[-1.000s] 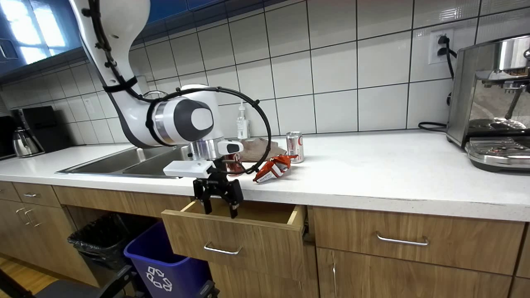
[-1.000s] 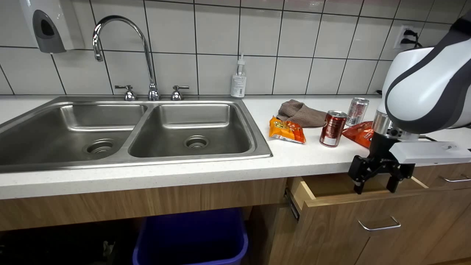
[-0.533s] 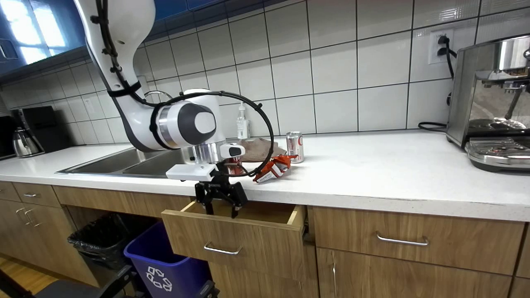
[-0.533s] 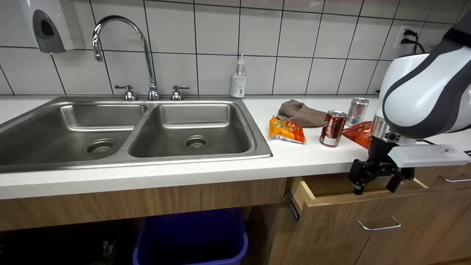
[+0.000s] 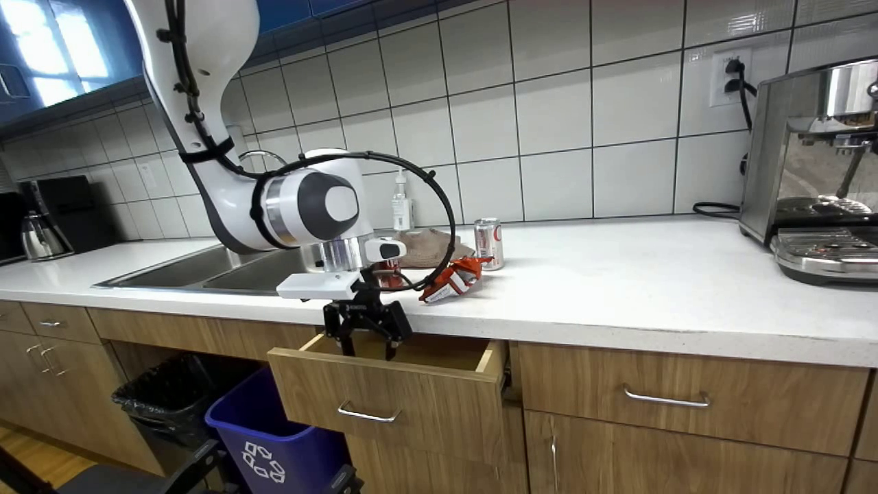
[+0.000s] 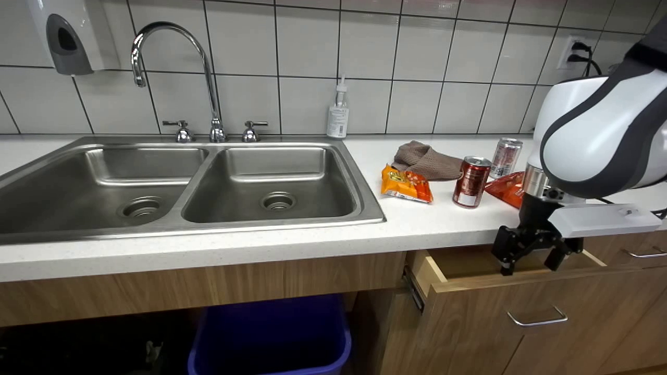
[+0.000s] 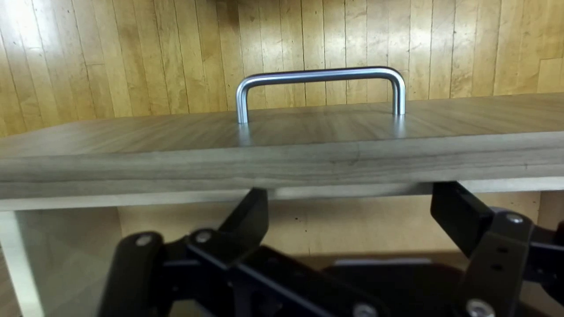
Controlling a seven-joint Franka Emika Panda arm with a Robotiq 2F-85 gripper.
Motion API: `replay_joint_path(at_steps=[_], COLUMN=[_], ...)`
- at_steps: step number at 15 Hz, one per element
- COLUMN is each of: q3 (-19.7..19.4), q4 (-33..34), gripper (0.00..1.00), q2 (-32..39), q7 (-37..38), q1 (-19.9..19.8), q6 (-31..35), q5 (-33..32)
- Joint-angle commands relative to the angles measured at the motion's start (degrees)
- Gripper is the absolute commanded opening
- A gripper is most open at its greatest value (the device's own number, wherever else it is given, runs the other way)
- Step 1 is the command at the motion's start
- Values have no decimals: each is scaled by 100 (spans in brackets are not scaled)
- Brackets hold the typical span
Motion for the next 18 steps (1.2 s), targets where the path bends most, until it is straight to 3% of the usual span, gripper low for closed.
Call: replay_joint_path(at_steps=[1,18], q3=[-104,-6], q4=[213,-139], gripper=[100,100], q2=[115,-167], q7=[52,-52], q1=[133,7], q6=[-149,-402], q5=[-200,-64])
